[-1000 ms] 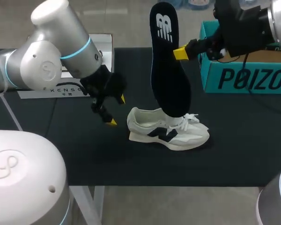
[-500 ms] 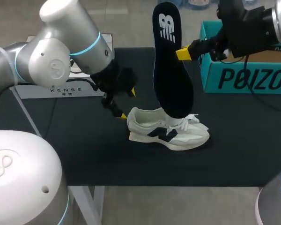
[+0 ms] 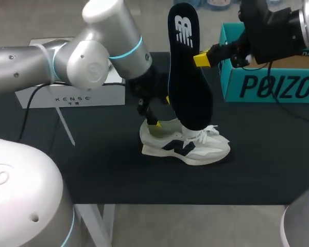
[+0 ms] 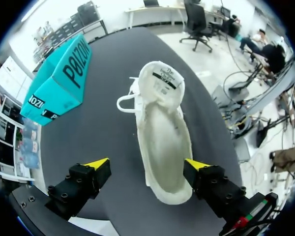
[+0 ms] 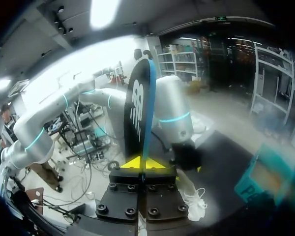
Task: Take the shoe out of the shoebox, open the shoe tongue, remove and reinsert the insole, then place the shoe into the shoebox
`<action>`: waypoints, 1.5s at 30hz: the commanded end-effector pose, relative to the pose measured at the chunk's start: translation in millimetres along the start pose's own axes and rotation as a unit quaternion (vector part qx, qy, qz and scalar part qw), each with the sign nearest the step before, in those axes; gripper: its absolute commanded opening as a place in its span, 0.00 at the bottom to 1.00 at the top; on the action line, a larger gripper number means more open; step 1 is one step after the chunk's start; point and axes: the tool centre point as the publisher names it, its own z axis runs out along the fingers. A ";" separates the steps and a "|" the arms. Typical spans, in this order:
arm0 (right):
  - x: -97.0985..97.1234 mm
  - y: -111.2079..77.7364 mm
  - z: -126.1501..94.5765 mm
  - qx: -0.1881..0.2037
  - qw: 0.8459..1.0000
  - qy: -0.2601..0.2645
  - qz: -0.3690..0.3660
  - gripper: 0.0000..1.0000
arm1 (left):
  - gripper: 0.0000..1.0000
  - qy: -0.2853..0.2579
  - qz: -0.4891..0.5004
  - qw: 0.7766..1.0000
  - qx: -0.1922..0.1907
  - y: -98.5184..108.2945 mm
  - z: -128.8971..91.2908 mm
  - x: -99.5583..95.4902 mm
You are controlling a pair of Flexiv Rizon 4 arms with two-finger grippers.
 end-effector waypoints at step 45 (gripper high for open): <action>-0.7 1.8 2.5 0.002 1.000 0.000 0.001 0.00 | 0.00 0.136 0.229 0.964 -0.011 -47.6 0.0 -36.2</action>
